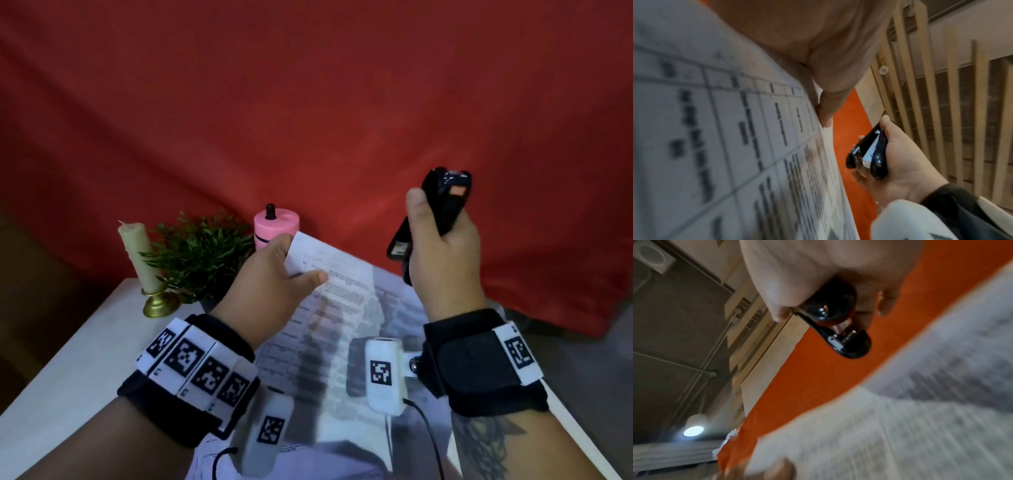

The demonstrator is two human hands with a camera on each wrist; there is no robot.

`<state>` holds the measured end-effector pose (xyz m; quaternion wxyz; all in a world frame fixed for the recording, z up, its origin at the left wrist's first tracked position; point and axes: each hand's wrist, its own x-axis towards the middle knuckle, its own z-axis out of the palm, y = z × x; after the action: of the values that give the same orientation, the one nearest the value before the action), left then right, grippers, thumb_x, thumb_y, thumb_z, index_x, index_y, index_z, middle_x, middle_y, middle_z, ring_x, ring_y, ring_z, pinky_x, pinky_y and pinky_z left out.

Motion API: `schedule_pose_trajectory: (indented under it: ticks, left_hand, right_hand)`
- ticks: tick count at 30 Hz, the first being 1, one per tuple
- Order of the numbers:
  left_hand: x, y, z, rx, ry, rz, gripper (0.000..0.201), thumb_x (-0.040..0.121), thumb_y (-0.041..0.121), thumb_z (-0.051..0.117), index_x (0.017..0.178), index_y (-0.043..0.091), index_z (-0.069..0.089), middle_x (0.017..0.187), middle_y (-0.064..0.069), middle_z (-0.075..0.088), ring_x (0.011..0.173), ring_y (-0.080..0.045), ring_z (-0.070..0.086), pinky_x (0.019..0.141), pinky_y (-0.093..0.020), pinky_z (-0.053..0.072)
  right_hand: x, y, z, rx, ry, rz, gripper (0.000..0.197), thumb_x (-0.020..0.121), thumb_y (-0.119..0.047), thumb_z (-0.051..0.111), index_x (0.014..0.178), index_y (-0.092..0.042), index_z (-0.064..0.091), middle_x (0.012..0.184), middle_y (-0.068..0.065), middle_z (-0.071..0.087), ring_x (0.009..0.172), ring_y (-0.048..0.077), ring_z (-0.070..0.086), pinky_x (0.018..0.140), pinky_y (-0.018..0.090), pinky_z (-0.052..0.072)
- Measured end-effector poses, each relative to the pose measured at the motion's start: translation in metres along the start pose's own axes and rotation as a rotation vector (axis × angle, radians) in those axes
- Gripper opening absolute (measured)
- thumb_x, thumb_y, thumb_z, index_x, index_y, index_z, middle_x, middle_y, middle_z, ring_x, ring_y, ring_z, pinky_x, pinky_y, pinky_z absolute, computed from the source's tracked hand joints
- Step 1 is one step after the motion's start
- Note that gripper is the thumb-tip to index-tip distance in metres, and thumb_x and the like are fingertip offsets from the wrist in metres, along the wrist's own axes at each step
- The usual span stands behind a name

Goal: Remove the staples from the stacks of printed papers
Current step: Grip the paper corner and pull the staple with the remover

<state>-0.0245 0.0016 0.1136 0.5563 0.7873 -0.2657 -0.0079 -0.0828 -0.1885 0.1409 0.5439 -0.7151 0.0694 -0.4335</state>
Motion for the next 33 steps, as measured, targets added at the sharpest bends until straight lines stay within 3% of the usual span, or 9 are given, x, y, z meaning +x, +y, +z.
schedule_pose_trajectory:
  ticks: [4,8,13,15,18,21,24,28,33]
  left_hand:
    - [0.003,-0.029,0.005,0.136,-0.124,-0.175,0.012,0.087,0.012,0.057,0.098,0.015,0.059,0.078,0.001,0.065,0.057,-0.004,0.057,0.052,-0.022,0.045]
    - [0.004,-0.052,0.012,0.321,-0.185,-0.208,0.019,0.085,0.007,0.052,0.077,0.024,0.049,0.070,0.008,0.057,0.059,-0.007,0.054,0.047,-0.017,0.037]
    - [0.005,-0.077,0.018,0.436,-0.209,-0.247,0.026,0.084,0.000,0.041,0.097,0.018,0.055,0.080,0.000,0.056,0.073,-0.021,0.055,0.064,-0.025,0.043]
    - [0.005,-0.084,0.019,0.452,-0.172,-0.261,0.030,0.083,-0.003,0.037,0.093,0.021,0.053,0.078,-0.002,0.058,0.073,-0.025,0.058,0.063,-0.029,0.046]
    - [0.005,-0.088,0.018,0.469,-0.079,-0.285,0.039,0.083,-0.005,0.035,0.108,0.017,0.055,0.084,-0.008,0.060,0.081,-0.030,0.062,0.071,-0.036,0.053]
    - [0.006,-0.089,0.015,0.533,-0.012,-0.275,0.045,0.084,-0.006,0.034,0.122,0.013,0.049,0.091,-0.010,0.061,0.089,-0.032,0.061,0.082,-0.041,0.053]
    - [0.005,-0.085,0.016,0.541,-0.002,-0.285,0.032,0.082,-0.006,0.033,0.100,0.017,0.047,0.074,0.000,0.051,0.082,-0.030,0.059,0.079,-0.043,0.053]
    - [0.003,-0.078,0.023,0.465,-0.022,-0.270,0.033,0.084,0.005,0.034,0.105,0.025,0.049,0.091,0.005,0.057,0.093,-0.027,0.060,0.085,-0.038,0.051]
    - [0.006,-0.070,0.028,0.385,0.025,-0.163,0.046,0.080,0.001,0.033,0.109,0.032,0.050,0.092,-0.003,0.063,0.089,-0.029,0.063,0.083,-0.044,0.054]
  right_hand:
    - [0.005,0.026,-0.009,-0.320,-0.198,0.264,0.036,0.087,-0.057,0.057,0.094,-0.021,0.056,0.083,-0.005,0.058,0.073,0.007,0.055,0.060,0.027,0.040]
    - [-0.011,0.071,-0.013,-0.497,-0.396,0.577,0.040,0.086,-0.054,0.057,0.103,-0.017,0.054,0.090,0.003,0.061,0.078,0.017,0.060,0.062,0.029,0.042]
    - [-0.036,0.117,-0.021,-0.649,-0.479,0.805,0.060,0.071,-0.057,0.066,0.101,-0.006,0.058,0.081,0.007,0.063,0.068,0.023,0.061,0.056,0.027,0.040]
    - [-0.043,0.128,-0.026,-0.783,-0.494,0.830,0.050,0.086,-0.054,0.054,0.096,-0.005,0.060,0.075,0.008,0.061,0.069,0.025,0.061,0.056,0.027,0.039]
    - [-0.055,0.148,-0.033,-0.905,-0.534,0.846,0.040,0.099,-0.047,0.036,0.112,-0.017,0.060,0.108,0.013,0.064,0.091,0.028,0.061,0.077,0.031,0.045]
    - [-0.065,0.163,-0.040,-0.861,-0.584,0.834,0.030,0.093,-0.042,0.053,0.122,-0.038,0.061,0.127,0.001,0.061,0.103,0.025,0.063,0.085,0.029,0.047]
    - [-0.071,0.171,-0.040,-1.094,-0.710,0.831,0.038,0.091,-0.026,0.059,0.125,-0.010,0.061,0.126,0.012,0.062,0.116,0.028,0.059,0.088,0.029,0.045]
    - [-0.070,0.159,-0.041,-0.997,-0.653,0.689,0.033,0.089,-0.036,0.054,0.120,-0.026,0.056,0.104,-0.006,0.066,0.091,0.019,0.064,0.074,0.019,0.042]
    - [-0.057,0.126,-0.039,-0.549,-0.564,0.593,0.041,0.095,-0.049,0.051,0.103,-0.013,0.069,0.104,0.003,0.070,0.100,0.021,0.064,0.082,0.028,0.044]
